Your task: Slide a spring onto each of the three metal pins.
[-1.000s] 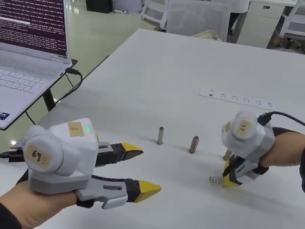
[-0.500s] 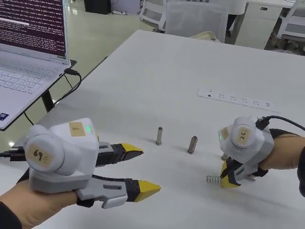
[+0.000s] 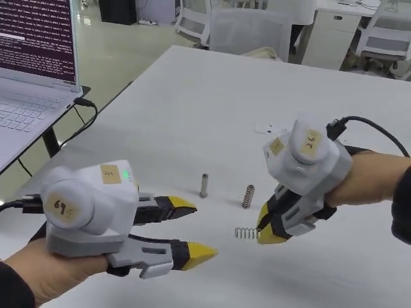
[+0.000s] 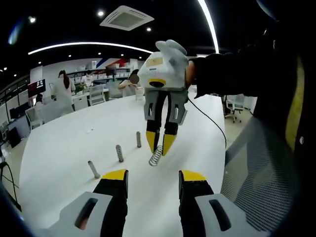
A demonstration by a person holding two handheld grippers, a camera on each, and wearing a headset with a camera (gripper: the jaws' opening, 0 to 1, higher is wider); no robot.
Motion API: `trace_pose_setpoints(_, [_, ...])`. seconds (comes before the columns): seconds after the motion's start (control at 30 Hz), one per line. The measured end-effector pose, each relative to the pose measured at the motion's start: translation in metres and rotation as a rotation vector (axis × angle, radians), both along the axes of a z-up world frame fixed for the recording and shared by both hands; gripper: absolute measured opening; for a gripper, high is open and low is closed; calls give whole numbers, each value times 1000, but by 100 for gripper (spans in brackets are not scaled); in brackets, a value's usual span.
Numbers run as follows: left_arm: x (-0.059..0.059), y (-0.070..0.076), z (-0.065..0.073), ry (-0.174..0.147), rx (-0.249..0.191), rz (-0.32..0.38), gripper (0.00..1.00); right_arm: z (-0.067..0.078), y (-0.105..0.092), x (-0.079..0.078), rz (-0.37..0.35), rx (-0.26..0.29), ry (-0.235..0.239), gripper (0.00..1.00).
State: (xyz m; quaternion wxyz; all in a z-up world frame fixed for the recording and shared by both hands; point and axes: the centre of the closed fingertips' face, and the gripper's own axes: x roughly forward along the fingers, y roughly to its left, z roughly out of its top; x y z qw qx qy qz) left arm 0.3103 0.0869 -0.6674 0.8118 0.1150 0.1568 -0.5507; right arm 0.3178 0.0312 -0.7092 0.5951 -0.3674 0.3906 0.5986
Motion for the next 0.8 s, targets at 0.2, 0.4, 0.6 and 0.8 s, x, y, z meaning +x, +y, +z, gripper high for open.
trace_pose_setpoints(0.2, [-4, -9, 0, -9, 9, -40, 31, 13, 12, -8, 42, -3, -10, 8])
trace_pose_setpoints(0.4, [-7, -16, 0, -18, 18, -69, 24, 20, 18, -15, 65, -5, -11, 8])
trace_pose_setpoints(0.6, [-10, -21, 0, -24, 14, -94, 19, 23, 18, -18, 81, -19, -10, 8])
trace_pose_setpoints(0.8, [-13, -25, 0, -38, 19, -110, 13, 25, 21, -22, 97, -26, -6, 8])
